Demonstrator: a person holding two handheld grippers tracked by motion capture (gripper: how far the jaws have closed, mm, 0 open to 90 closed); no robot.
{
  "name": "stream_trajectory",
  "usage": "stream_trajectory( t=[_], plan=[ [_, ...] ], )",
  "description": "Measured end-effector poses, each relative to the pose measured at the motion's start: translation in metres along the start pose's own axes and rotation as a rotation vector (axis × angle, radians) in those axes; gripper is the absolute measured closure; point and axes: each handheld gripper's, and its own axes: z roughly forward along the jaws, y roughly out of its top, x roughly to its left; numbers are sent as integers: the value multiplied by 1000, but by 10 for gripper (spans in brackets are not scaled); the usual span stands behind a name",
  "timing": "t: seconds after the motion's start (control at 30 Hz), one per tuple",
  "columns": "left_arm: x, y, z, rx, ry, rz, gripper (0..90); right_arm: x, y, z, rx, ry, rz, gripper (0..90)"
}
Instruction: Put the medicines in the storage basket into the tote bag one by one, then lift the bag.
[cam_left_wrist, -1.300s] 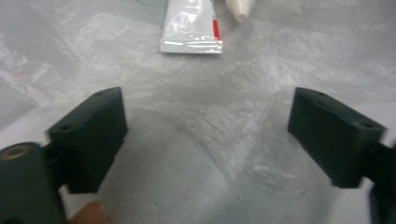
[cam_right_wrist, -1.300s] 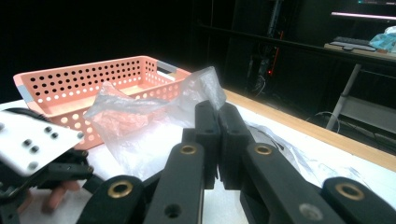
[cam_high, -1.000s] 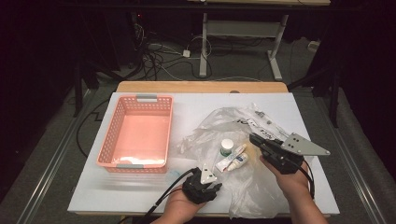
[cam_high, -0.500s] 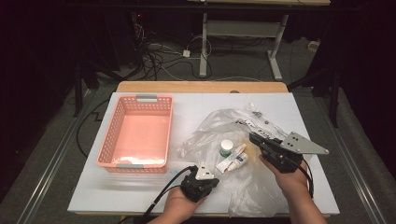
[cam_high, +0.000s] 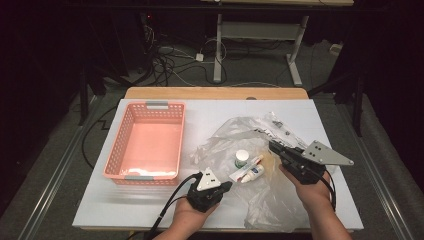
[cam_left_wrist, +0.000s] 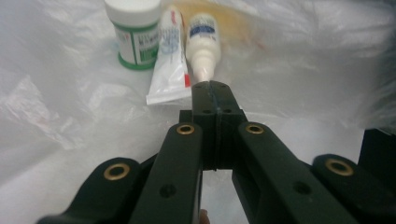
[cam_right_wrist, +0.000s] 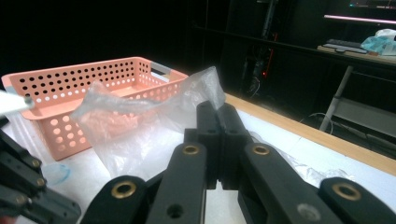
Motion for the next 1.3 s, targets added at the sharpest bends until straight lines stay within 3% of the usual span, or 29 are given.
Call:
stream_trajectory(
  t=[0.27,0.53,0.7,0.77,1.03,1.3],
  plan=[
    [3,13,-14,-84,16,15,887,1,4,-1,-14,-11,4,900],
    [10,39,-32,-166,40,41,887,-6,17,5,-42,-28,14,900],
    [18,70,-40,-239,77,64,887,-12,30,19,-44,-35,3,900],
    [21,83,-44,-272,83,51,887,-14,36,23,-52,-46,6,900],
    [31,151,-60,-386,124,89,886,-23,68,43,-106,-88,15,900],
    [34,211,-66,-458,155,156,887,-43,110,40,-195,-164,19,900]
  ],
)
